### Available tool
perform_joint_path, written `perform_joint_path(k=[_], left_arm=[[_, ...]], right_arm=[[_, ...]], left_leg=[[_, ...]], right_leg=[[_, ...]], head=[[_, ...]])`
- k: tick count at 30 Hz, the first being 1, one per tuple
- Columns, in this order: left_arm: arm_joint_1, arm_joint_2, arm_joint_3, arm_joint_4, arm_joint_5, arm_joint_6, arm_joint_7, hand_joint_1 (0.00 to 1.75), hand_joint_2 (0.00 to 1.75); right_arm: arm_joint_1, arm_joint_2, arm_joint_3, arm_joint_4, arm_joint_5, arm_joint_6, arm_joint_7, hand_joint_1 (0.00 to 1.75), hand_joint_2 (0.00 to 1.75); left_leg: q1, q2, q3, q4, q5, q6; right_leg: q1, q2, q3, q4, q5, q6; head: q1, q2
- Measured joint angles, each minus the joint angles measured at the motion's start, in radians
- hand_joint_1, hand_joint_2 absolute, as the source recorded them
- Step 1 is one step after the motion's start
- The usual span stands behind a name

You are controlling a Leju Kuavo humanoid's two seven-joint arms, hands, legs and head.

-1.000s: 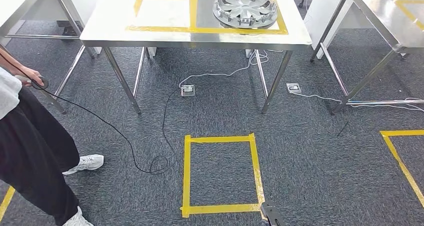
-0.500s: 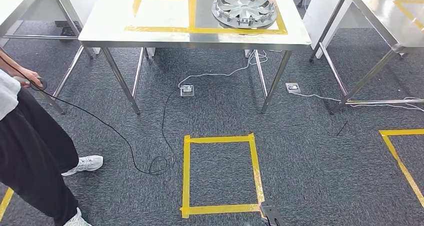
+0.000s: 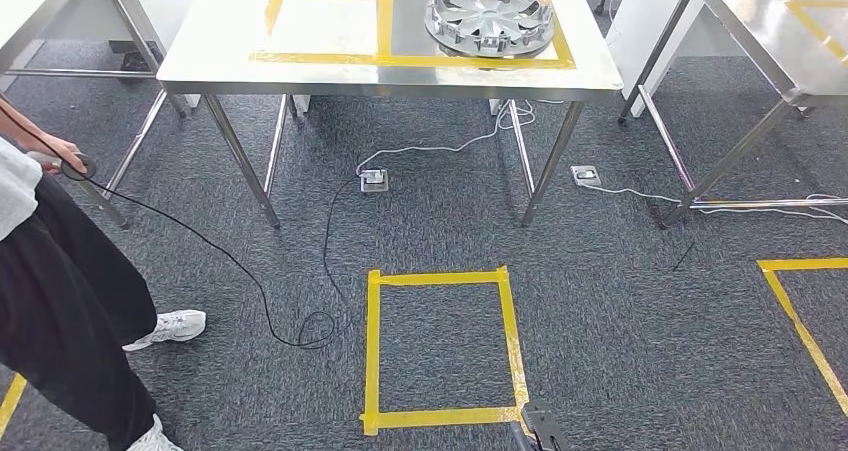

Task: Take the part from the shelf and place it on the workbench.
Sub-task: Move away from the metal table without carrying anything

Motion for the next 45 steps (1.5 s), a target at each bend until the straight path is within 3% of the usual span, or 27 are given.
perform_joint_path(k=[18,45], left_arm=[[0.0,0.0,0.0,0.0,0.0,0.0,0.0,0.0,1.75],[0.0,0.0,0.0,0.0,0.0,0.0,0.001,0.0,1.75]], right_arm=[[0.0,0.0,0.0,0.0,-0.006,0.001,0.0,0.0,0.0],[0.0,0.0,0.0,0.001,-0.015,0.002,0.002,0.0,0.0]], left_leg=[[0.0,0.0,0.036,-0.035,0.004,-0.001],[0.0,0.0,0.052,-0.06,0.01,-0.001]], right_leg=[[0.0,0.001,0.037,-0.038,0.006,-0.002],[0.0,0.001,0.053,-0.063,0.013,-0.002]], head=[[0.0,0.0],[-0.002,0.0]])
